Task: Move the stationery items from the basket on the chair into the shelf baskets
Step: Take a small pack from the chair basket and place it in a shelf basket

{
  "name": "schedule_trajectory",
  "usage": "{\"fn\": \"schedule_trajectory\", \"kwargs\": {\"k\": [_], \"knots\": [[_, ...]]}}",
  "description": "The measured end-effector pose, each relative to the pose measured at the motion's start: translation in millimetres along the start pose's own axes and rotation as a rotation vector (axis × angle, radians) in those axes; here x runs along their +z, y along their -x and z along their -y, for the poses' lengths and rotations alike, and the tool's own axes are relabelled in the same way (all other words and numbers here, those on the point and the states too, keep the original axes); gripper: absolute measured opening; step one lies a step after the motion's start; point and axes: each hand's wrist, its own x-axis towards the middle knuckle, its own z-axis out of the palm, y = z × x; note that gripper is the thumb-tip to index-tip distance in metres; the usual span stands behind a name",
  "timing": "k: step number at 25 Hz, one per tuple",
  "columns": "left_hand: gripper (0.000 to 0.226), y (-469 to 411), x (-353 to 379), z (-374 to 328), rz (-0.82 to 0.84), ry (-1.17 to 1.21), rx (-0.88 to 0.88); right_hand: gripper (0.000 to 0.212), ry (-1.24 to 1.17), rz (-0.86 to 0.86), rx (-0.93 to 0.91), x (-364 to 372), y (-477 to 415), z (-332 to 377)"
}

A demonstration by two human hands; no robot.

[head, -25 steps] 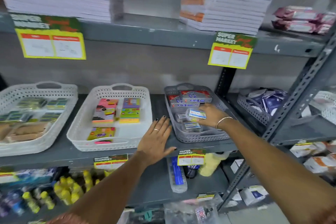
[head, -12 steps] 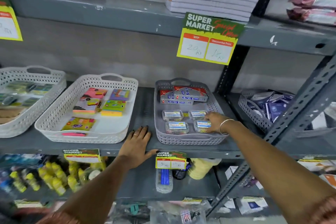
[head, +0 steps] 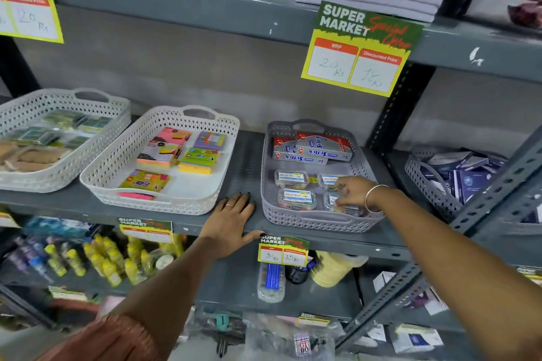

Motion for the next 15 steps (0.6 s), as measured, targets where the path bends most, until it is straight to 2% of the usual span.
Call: {"fn": "schedule_trajectory", "kwargs": {"k": [8, 14, 15], "knots": [[0.079, 21, -19, -2, -0.038, -0.023, 0.020, 0.047, -0.108, -0.251, -0.159, -32, -15, 65], [0.069, 63, -44, 26, -0.220, -0.169, 0.167, 0.043, -0.099, -0.377, -0.374, -46, -32, 165], [0.069, 74, -54, 39, -0.259, -0.189, 0.143, 0.042, -0.103, -0.387, -0.426, -45, -35, 193]]}}
